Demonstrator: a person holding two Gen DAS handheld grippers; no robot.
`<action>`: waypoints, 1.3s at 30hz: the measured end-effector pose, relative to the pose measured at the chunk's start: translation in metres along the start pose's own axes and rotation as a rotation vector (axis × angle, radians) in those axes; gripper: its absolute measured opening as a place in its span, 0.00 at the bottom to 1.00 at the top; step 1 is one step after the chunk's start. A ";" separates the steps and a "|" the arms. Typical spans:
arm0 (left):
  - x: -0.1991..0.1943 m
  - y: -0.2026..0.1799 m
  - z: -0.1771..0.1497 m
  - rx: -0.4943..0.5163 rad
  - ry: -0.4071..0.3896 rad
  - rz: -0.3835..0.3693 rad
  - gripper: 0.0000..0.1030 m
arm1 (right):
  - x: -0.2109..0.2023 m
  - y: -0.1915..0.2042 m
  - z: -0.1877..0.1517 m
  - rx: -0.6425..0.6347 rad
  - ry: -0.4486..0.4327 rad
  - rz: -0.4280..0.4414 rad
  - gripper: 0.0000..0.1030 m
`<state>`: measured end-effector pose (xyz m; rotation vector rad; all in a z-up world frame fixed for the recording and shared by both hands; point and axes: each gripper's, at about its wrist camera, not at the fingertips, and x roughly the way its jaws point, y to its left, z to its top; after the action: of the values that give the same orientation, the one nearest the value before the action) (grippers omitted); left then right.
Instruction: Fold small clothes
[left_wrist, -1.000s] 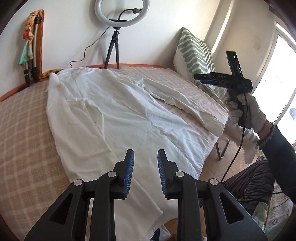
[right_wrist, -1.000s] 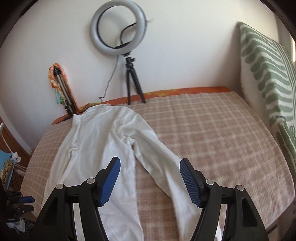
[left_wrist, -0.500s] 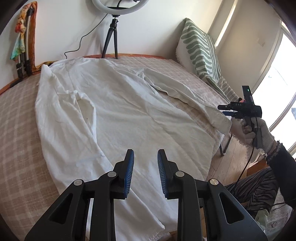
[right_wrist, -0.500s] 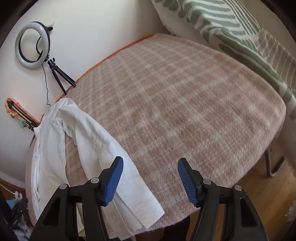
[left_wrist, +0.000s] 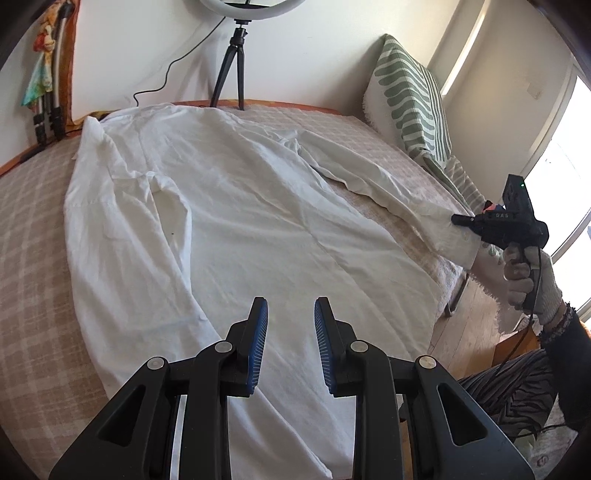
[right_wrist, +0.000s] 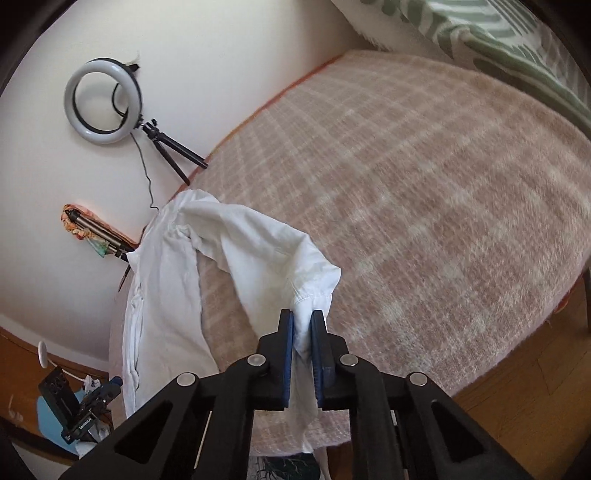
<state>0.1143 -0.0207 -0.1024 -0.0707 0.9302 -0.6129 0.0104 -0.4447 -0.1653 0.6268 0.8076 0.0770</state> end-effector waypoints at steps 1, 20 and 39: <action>-0.001 0.002 0.000 -0.007 -0.003 0.003 0.23 | -0.007 0.015 0.001 -0.048 -0.031 -0.009 0.07; -0.012 0.018 0.006 -0.093 -0.053 0.016 0.23 | 0.054 0.206 -0.169 -0.991 0.241 0.067 0.07; 0.034 -0.068 -0.027 -0.050 0.057 -0.127 0.49 | 0.060 0.205 -0.017 -0.661 0.119 0.167 0.35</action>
<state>0.0773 -0.0893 -0.1229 -0.1590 1.0021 -0.7121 0.0745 -0.2510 -0.1005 0.0613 0.7842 0.5163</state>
